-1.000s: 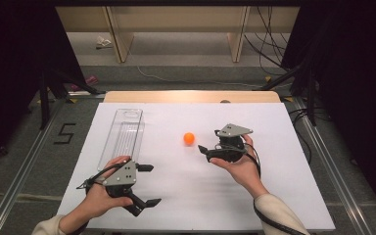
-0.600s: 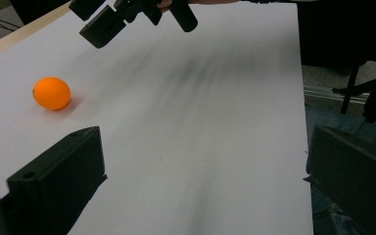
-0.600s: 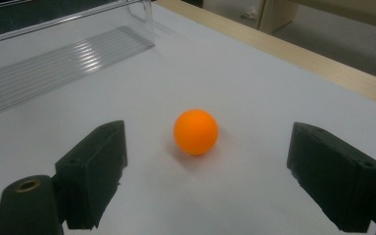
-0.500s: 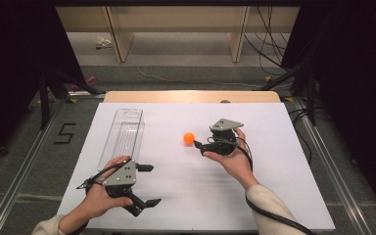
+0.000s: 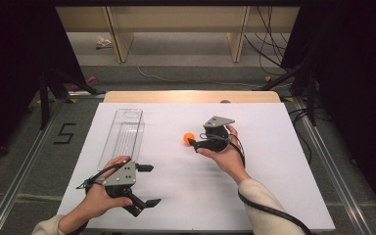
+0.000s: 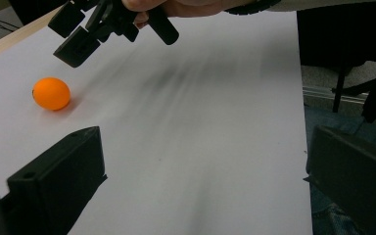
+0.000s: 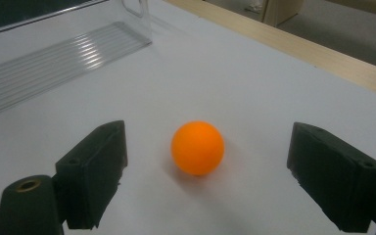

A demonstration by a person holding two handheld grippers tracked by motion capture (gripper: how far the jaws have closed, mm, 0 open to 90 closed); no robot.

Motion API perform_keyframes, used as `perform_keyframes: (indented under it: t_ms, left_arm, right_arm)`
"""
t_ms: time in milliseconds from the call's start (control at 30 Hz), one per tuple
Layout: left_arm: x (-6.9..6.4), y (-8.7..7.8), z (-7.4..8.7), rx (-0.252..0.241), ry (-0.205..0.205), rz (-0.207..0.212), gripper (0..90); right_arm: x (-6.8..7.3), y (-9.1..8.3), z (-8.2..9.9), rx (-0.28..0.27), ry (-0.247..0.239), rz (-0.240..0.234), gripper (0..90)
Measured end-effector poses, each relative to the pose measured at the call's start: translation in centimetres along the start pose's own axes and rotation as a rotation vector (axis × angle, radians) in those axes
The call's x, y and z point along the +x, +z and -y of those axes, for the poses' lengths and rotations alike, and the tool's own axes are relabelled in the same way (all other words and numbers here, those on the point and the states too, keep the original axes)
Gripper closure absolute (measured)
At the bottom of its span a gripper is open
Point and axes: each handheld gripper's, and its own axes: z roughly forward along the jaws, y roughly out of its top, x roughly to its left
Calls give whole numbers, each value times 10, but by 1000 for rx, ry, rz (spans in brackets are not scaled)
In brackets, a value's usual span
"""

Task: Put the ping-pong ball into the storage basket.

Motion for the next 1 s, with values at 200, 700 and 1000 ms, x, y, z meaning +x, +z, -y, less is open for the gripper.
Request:
perform_keyframes:
  t_ms: [200, 700, 1000]
  left_arm:
    - [0, 0, 0, -1, 1, -1, 6]
    - [0, -1, 0, -4, 0, -2, 7]
    - [0, -1, 0, -3, -1, -1, 7]
  right_arm:
    - [1, 9, -3, 4, -1, -5, 161]
    - [6, 20, -8, 0, -6, -20, 161]
    - [6, 26, -7, 7, -4, -20, 161]
